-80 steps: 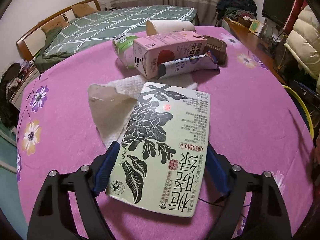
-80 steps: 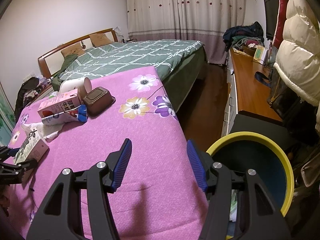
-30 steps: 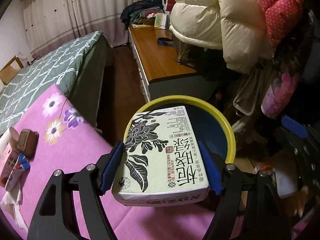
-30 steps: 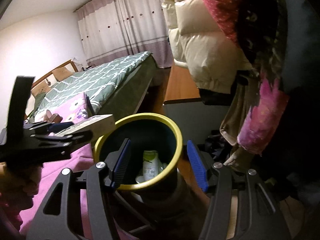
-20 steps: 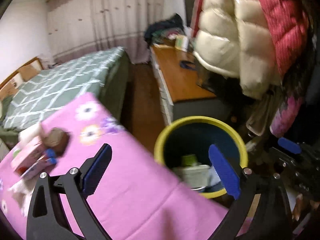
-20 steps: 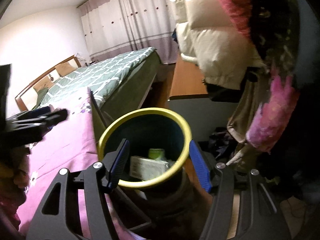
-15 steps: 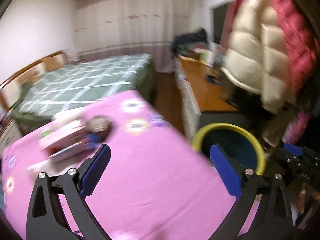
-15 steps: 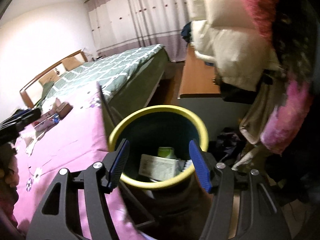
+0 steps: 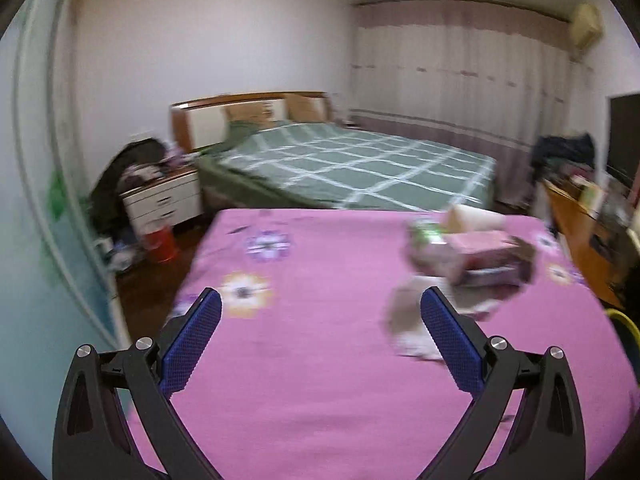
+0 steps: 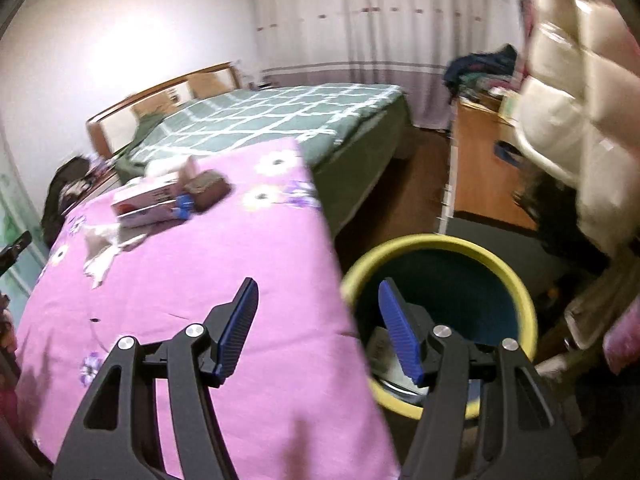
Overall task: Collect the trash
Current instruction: 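Move both open grippers back toward the remaining items on the table, then reach the right gripper to the white tissue and pinch it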
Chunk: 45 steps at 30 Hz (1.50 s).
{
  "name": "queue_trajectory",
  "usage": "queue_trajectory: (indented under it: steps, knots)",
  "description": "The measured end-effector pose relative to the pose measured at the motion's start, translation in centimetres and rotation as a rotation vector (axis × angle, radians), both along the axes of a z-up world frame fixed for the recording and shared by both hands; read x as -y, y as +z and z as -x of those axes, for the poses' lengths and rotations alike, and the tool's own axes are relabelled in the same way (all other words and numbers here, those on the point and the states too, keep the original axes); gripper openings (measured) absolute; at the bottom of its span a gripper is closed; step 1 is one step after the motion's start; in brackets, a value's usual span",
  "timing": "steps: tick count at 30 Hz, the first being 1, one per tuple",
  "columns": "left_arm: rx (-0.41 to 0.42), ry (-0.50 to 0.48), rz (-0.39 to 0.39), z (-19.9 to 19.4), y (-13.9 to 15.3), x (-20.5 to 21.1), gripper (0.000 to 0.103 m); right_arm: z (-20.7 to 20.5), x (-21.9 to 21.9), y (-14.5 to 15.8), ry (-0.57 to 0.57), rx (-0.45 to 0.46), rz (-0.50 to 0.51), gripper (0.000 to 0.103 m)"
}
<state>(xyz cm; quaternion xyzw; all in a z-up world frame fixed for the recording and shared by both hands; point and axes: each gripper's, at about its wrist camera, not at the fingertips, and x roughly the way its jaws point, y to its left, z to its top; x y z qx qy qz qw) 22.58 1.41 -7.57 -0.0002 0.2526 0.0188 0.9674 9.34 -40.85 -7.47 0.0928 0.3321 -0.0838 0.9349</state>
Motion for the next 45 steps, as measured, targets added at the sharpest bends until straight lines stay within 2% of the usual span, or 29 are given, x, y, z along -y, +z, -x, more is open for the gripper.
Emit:
queue_trajectory:
  steps: [5,10,15,20,25,32,39,41,43,45]
  knots:
    - [-0.011,0.123,-0.031,-0.6,-2.0,-3.9,0.098,-3.8,-4.3,0.7,0.117,-0.006,0.005,0.060]
    - [-0.047,0.192,0.003,-1.1,-3.1,-6.2,0.098,-7.7,-10.1,0.9,0.259,-0.029,0.023,0.060]
    - [-0.045,0.259,0.021,-0.9,-3.1,-7.3,0.098,-11.6,-15.7,-0.1,0.384,-0.070,0.007,0.060]
    - [-0.048,0.284,0.045,-0.8,-3.2,-8.2,0.098,-16.0,-21.2,-2.0,0.474,-0.146,0.015,0.060]
    - [-0.042,0.288,0.040,-0.6,-3.0,-8.0,0.098,-19.5,-25.3,-3.1,0.520,-0.175,0.044,0.060]
    - [-0.037,0.302,0.038,-0.4,-2.9,-8.2,0.098,-23.6,-29.3,-4.6,0.515,-0.202,0.084,0.062]
    - [-0.046,0.301,0.049,-0.4,-2.9,-8.2,0.098,-25.6,-31.0,-6.4,0.486,-0.236,0.130,0.066]
    - [-0.051,0.299,0.049,-0.5,-2.9,-8.2,0.098,-25.5,-31.1,-6.6,0.479,-0.232,0.142,0.064]
    - [-0.054,0.298,0.050,-0.5,-2.9,-8.2,0.098,-25.5,-30.6,-6.6,0.459,-0.230,0.140,0.055]
    - [-0.054,0.299,0.050,-0.5,-3.0,-8.2,0.098,-25.7,-30.1,-6.6,0.440,-0.233,0.144,0.033]
